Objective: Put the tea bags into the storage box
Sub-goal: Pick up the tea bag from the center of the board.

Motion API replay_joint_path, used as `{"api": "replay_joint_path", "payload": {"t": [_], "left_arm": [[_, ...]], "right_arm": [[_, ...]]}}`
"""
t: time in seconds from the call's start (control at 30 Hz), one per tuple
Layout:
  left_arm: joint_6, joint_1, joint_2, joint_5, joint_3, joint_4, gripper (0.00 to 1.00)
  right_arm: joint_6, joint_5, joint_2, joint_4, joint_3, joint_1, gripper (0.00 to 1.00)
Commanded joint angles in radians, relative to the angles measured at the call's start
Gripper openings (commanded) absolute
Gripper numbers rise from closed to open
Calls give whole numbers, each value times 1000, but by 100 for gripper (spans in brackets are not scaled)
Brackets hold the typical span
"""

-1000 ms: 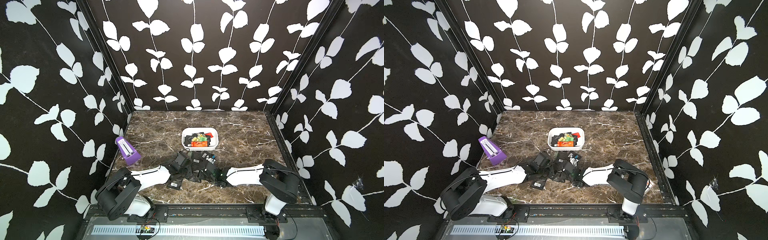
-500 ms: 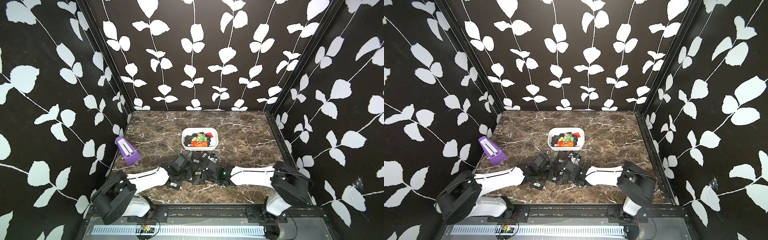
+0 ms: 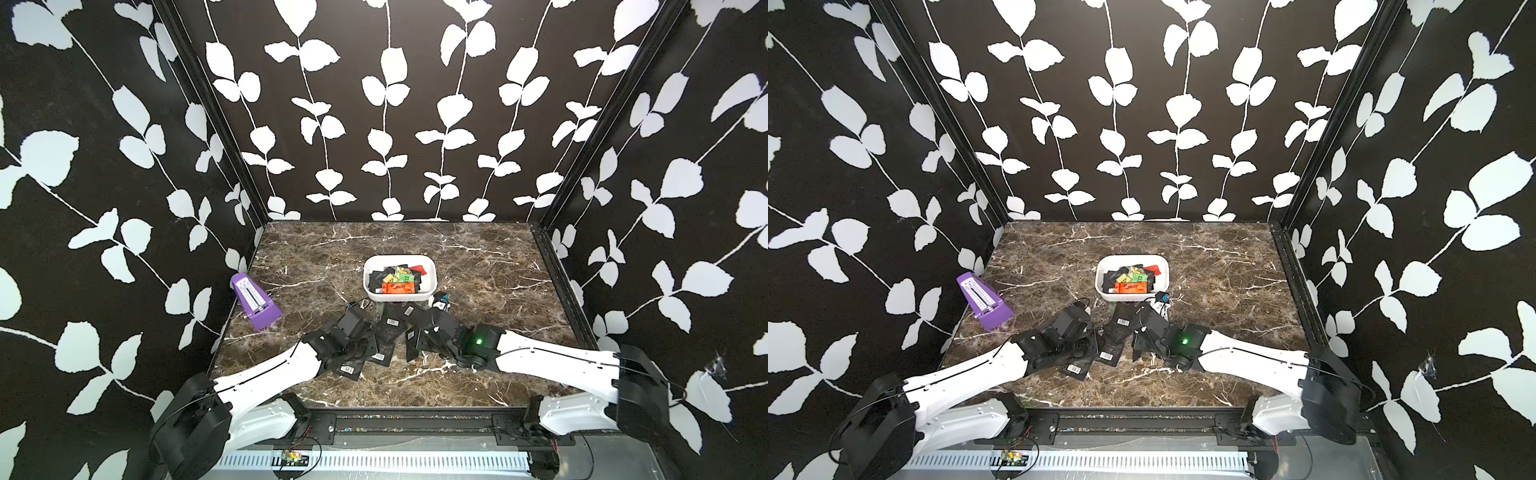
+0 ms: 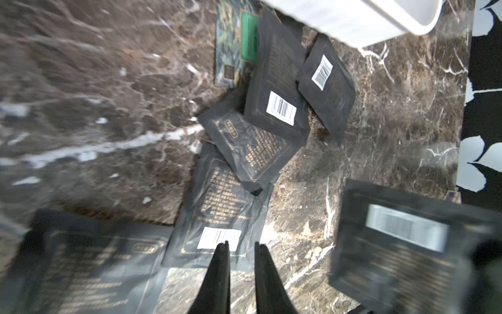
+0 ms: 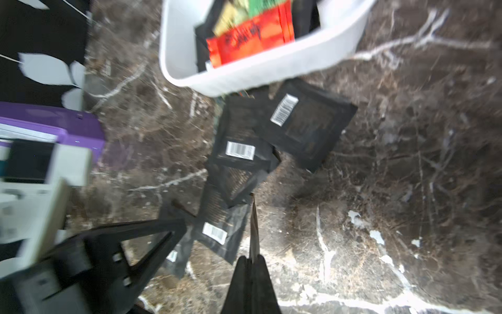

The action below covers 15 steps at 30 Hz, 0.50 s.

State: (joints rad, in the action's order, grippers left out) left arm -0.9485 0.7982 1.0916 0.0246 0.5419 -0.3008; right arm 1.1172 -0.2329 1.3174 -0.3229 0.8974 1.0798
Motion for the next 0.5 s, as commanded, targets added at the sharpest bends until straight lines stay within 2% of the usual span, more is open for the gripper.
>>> {"api": "replay_joint_path", "payload": {"t": [0.0, 0.2, 0.47], "left_arm": [[16, 1, -35, -54, 12, -66, 17], [19, -5, -56, -75, 0, -94, 19], [4, -7, -66, -58, -26, -68, 19]], "right_arm": [[-60, -10, -23, -35, 79, -40, 0], [-178, 71, 56, -60, 253, -169, 0], [-270, 198, 337, 6, 516, -329, 0]]}}
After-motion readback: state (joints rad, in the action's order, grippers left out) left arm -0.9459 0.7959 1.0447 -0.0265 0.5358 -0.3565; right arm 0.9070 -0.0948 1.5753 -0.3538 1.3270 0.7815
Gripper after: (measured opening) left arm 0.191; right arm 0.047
